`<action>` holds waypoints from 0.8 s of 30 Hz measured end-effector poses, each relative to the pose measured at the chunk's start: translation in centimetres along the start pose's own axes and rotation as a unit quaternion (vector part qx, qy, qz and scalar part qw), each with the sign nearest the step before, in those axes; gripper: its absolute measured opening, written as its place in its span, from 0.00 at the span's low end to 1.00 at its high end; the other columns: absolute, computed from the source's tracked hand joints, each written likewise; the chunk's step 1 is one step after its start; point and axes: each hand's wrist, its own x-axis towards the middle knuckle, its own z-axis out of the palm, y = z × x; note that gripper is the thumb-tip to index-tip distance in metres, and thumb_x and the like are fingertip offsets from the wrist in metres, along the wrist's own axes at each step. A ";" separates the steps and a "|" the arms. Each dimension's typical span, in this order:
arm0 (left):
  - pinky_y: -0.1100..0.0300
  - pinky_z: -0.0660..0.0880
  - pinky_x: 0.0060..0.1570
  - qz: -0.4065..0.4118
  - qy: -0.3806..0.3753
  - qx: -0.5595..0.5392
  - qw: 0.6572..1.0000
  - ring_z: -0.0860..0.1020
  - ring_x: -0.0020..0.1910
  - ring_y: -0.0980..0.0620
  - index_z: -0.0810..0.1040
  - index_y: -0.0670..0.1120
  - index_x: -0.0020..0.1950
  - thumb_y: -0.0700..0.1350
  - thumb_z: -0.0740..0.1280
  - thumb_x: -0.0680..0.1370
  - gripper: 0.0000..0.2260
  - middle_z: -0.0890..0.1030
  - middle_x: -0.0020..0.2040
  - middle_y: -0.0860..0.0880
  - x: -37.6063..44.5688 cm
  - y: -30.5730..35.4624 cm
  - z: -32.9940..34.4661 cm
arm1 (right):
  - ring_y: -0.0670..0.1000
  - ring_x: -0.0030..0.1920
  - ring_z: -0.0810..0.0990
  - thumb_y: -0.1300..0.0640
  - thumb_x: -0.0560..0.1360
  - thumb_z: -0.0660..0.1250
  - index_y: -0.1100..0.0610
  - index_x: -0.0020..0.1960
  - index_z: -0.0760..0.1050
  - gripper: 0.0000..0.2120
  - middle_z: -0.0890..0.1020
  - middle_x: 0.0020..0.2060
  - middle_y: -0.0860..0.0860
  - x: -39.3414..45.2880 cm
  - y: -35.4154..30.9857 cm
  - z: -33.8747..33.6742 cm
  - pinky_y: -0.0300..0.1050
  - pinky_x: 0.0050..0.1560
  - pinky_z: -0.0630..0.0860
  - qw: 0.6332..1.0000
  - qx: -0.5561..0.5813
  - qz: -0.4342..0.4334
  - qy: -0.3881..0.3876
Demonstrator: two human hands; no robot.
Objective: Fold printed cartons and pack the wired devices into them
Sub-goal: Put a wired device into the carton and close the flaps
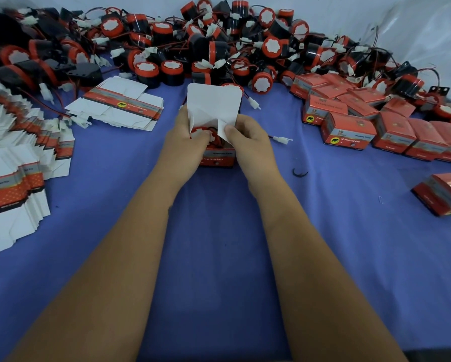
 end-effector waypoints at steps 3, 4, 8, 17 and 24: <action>0.70 0.76 0.42 -0.001 -0.003 -0.007 1.000 0.79 0.52 0.61 0.66 0.53 0.74 0.40 0.60 0.81 0.22 0.79 0.56 0.59 -0.1 0.1 0.1 | 0.46 0.52 0.79 0.59 0.79 0.64 0.52 0.56 0.76 0.07 0.81 0.50 0.45 0.1 0.1 0.3 0.36 0.49 0.77 1.000 -0.009 -0.008 0.013; 0.67 0.77 0.45 -0.007 -0.002 -0.030 1.000 0.80 0.53 0.59 0.66 0.53 0.74 0.41 0.60 0.81 0.21 0.80 0.57 0.57 -0.1 0.4 0.1 | 0.45 0.51 0.79 0.59 0.79 0.64 0.51 0.55 0.75 0.07 0.81 0.48 0.43 0.1 0.1 0.3 0.36 0.48 0.77 1.000 -0.015 -0.010 0.017; 0.62 0.80 0.41 -0.024 -0.008 -0.179 0.984 0.84 0.47 0.54 0.80 0.48 0.62 0.45 0.52 0.84 0.17 0.86 0.49 0.51 -0.5 1.2 -0.1 | 0.42 0.48 0.78 0.58 0.78 0.65 0.47 0.54 0.74 0.08 0.80 0.47 0.40 0.3 0.2 0.3 0.34 0.43 0.76 0.999 -0.031 -0.009 0.024; 0.67 0.77 0.46 -0.017 -0.005 -0.047 0.999 0.81 0.51 0.61 0.76 0.52 0.65 0.36 0.60 0.80 0.17 0.83 0.54 0.57 0.3 -0.2 -1.0 | 0.43 0.49 0.78 0.59 0.78 0.66 0.48 0.56 0.74 0.10 0.80 0.50 0.43 0.1 0.3 0.1 0.33 0.43 0.76 1.000 -0.018 -0.014 0.019; 0.67 0.76 0.38 0.048 0.099 -0.012 0.994 0.78 0.37 0.63 0.79 0.55 0.53 0.37 0.69 0.76 0.13 0.81 0.48 0.60 0.0 -0.4 -0.9 | 0.36 0.35 0.73 0.65 0.78 0.64 0.50 0.52 0.77 0.10 0.80 0.45 0.43 -0.3 0.4 -0.1 0.33 0.41 0.75 0.997 0.014 -0.065 0.039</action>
